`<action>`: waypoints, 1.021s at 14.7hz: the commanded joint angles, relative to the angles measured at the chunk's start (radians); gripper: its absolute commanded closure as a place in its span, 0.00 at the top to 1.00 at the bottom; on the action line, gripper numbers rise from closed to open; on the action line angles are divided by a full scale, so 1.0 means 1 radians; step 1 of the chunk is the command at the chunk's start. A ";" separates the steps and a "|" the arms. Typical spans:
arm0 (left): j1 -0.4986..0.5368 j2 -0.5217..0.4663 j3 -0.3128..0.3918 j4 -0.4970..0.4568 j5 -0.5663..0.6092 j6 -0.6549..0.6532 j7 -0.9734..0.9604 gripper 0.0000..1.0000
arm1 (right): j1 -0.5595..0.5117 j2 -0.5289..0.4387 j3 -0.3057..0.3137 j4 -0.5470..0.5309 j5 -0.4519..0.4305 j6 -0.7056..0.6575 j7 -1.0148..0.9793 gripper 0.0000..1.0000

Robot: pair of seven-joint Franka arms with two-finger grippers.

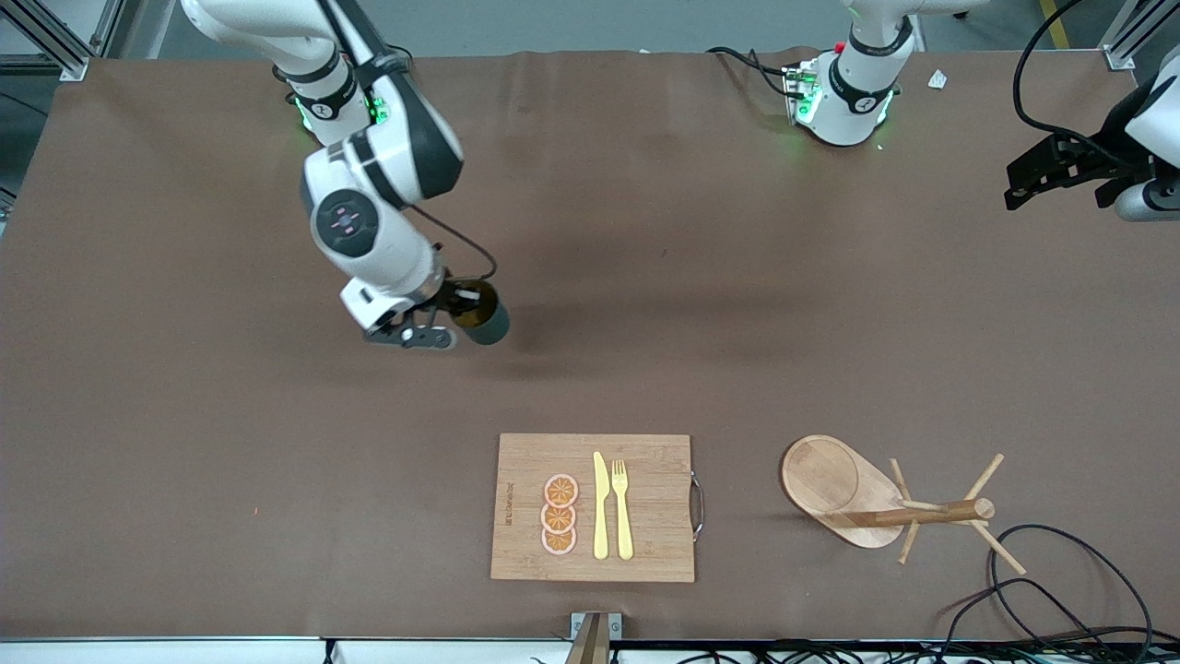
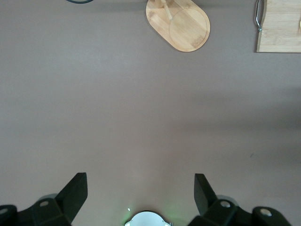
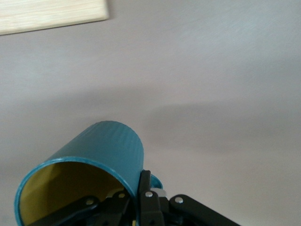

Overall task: Pass cup and hang on rack
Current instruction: 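Carry the teal mug with the right gripper toward the table middle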

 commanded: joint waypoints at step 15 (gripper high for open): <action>-0.001 -0.016 0.000 0.011 -0.012 -0.008 -0.003 1.00 | 0.260 0.362 -0.014 0.327 0.008 0.083 0.268 0.00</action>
